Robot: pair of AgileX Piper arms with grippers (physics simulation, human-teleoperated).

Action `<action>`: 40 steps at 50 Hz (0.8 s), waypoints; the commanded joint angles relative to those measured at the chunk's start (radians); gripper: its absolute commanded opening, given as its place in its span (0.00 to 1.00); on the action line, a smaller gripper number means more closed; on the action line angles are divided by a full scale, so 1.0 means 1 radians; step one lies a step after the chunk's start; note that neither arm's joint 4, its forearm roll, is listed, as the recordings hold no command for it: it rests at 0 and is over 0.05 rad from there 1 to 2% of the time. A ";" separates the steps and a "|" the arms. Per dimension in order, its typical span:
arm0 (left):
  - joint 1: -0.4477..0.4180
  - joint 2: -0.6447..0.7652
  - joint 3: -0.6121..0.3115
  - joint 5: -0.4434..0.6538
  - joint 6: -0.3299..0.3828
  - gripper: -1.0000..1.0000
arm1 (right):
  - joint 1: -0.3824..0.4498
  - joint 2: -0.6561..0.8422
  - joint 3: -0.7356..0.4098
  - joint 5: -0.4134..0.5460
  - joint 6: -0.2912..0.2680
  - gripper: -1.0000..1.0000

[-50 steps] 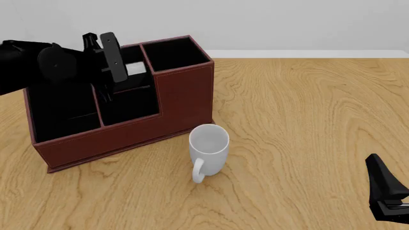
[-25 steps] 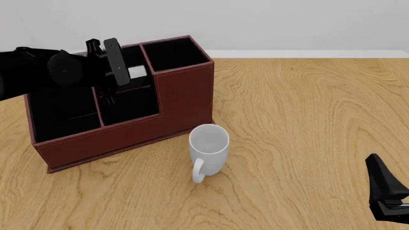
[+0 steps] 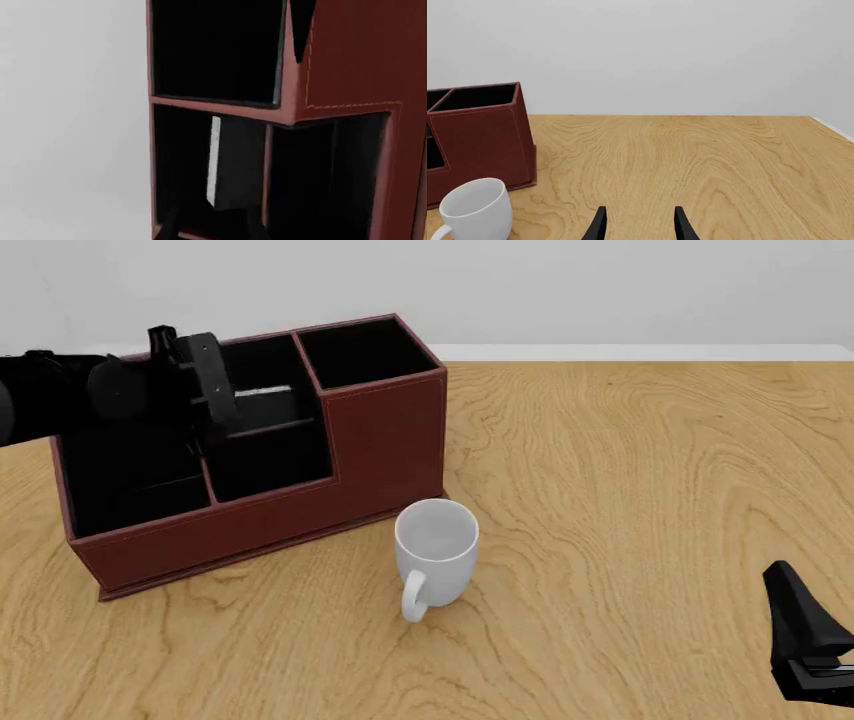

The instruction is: Pick up the book and place it in the front compartment of the caddy.

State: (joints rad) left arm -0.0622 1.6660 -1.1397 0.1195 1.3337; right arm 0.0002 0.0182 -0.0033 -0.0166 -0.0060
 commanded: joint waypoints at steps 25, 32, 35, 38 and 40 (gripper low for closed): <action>-0.370 -0.721 0.232 -0.130 -0.080 1.00 | 0.000 0.000 0.000 0.000 0.000 1.00; -0.418 -1.052 0.175 -0.060 -0.308 1.00 | 0.000 0.000 0.000 0.000 0.000 1.00; -0.442 -1.256 0.189 -0.046 -0.440 1.00 | 0.000 0.000 0.000 0.000 0.000 1.00; -0.271 -1.467 0.162 0.069 -0.799 1.00 | 0.000 0.000 0.000 0.000 0.000 1.00; -0.315 -1.626 0.247 0.102 -0.771 1.00 | 0.000 0.000 0.000 0.000 0.000 1.00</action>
